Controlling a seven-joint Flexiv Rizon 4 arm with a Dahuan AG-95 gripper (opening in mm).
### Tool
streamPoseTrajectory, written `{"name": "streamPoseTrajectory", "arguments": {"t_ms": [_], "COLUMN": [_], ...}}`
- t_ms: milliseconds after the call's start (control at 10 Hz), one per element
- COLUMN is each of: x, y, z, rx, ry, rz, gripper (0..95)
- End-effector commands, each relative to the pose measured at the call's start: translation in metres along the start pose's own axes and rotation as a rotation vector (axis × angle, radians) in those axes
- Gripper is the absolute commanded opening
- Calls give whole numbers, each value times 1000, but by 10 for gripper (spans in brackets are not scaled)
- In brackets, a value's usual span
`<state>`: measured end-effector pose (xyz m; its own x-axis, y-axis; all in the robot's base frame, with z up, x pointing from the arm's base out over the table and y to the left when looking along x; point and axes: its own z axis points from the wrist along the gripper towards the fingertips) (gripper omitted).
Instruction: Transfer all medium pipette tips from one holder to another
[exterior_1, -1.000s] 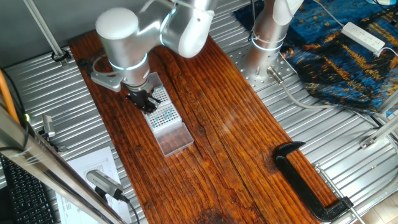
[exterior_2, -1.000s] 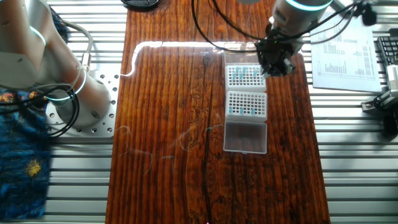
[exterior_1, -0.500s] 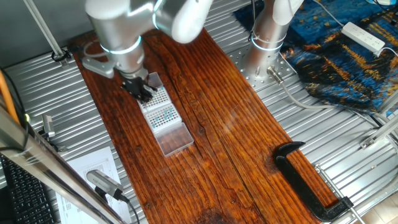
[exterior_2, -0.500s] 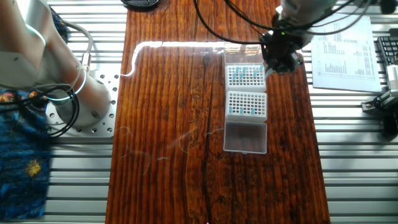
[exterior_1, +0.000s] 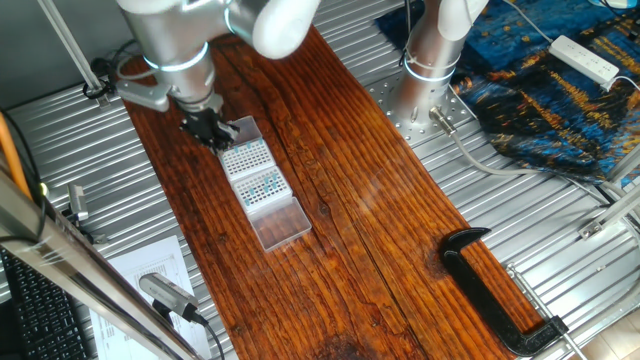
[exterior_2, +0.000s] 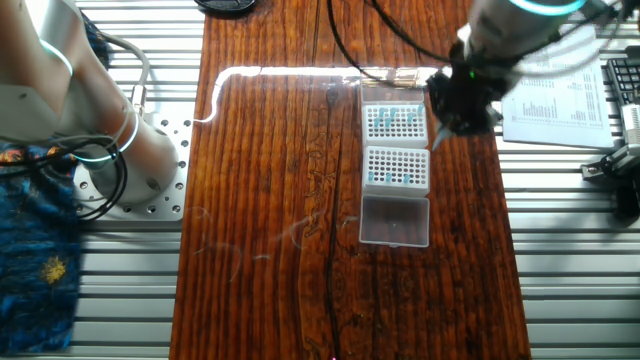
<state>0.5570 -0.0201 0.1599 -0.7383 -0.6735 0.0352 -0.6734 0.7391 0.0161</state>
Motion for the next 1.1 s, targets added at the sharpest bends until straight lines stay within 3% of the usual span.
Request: {"name": "streamPoseTrajectory", "arguments": {"t_ms": [100, 500, 1100], "x": [11, 22, 31], "y": [-11, -19, -14], "z": [4, 27, 32], "rx": [10, 17, 10], "ry": [3, -5, -5], "rz": [-20, -31, -45], "gripper": [0, 0, 0]}}
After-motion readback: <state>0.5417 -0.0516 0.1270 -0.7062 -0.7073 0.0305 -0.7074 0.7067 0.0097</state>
